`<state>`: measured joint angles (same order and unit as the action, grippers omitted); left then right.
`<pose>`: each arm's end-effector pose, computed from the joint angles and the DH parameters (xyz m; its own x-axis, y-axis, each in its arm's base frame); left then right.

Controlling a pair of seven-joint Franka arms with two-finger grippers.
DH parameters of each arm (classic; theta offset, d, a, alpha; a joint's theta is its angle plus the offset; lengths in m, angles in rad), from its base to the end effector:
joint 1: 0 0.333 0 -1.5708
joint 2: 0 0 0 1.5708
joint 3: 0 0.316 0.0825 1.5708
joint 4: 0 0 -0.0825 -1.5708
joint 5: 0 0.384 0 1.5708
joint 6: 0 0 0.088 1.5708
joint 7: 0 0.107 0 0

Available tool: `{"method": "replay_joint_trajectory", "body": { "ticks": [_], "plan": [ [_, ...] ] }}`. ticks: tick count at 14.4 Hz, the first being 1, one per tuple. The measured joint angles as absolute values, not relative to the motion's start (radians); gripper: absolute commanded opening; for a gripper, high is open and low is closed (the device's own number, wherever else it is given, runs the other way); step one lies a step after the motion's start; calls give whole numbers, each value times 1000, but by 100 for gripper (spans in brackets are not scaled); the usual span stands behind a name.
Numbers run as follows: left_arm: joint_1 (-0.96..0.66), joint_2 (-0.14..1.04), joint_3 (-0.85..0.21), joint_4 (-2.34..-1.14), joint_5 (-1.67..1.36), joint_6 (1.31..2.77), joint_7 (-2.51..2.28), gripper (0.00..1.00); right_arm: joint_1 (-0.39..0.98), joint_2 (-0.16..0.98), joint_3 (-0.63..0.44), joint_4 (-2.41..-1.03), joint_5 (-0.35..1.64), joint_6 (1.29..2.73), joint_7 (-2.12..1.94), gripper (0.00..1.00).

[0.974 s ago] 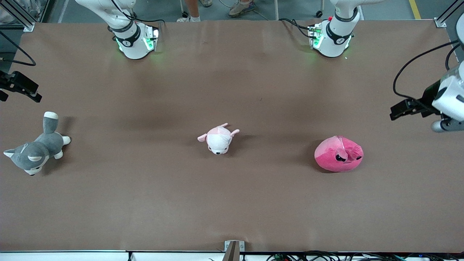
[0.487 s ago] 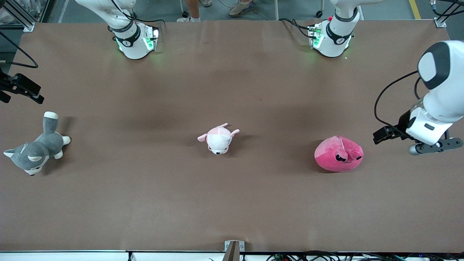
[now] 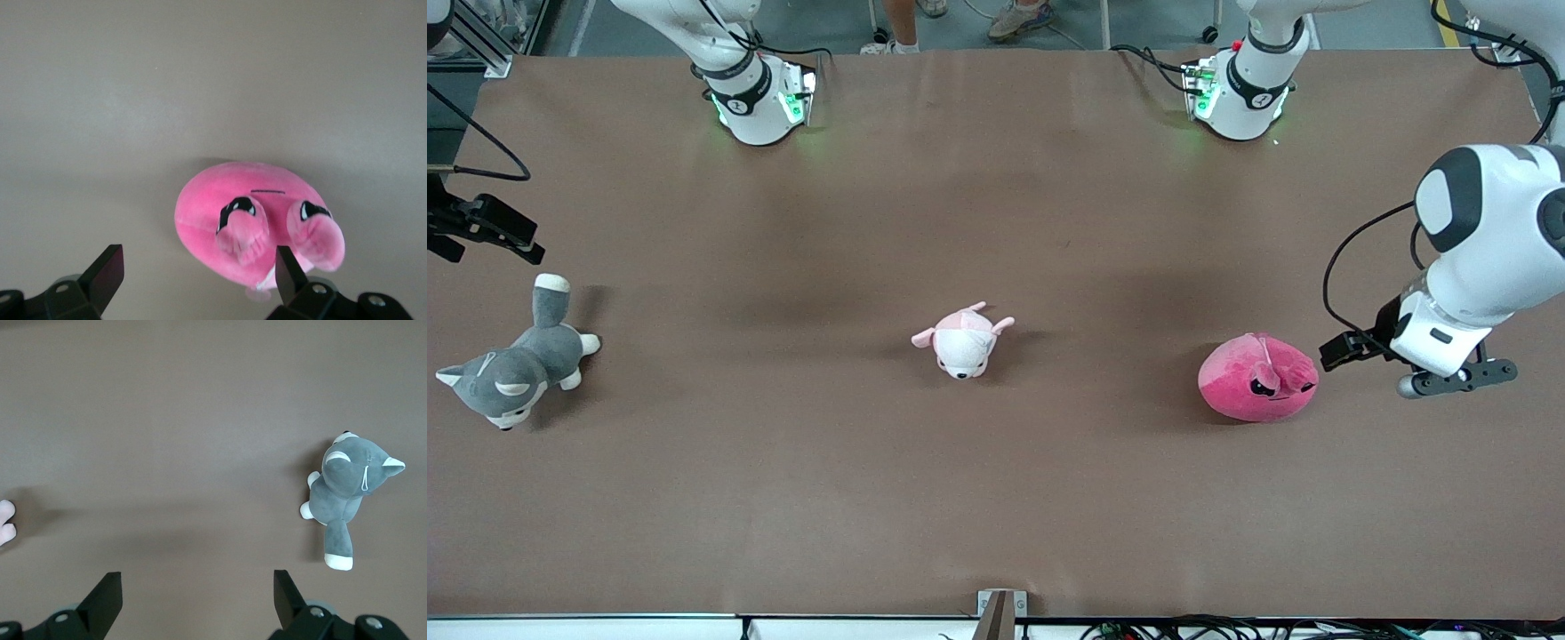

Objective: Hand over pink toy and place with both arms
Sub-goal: 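Move the left gripper down toward the pink plush toy, then grasp the pink plush with the left gripper while the right gripper reaches inward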

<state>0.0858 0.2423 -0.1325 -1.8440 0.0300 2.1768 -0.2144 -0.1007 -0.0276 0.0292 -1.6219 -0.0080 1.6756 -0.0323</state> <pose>0.6274 -0.0235 0.4051 0.9836 0.1569 0.0894 0.1552 -0.9876 0.0252 0.5545 -0.0403 0.6251 0.9960 -0.0381 0.0809 -0.0391 -0.9992 0.0114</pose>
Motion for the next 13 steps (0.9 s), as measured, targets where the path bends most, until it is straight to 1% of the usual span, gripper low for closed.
{"method": "replay_joint_trajectory", "body": {
  "ticks": [4,5,9,13],
  "plan": [
    [86,270,-133,-1874,30,2242,-214,99,-100,-7,29,-1622,-8,1681,-33,100],
    [86,272,-134,-1883,30,2253,-215,97,-100,-4,29,-1622,-8,1681,-33,100],
    [83,274,-139,-1896,30,2272,-215,81,-99,-1,30,-1622,14,1662,-33,100],
    [76,281,-144,-1898,30,2273,-216,53,-88,-1,31,-1622,189,1622,-33,100]
  ]
}}
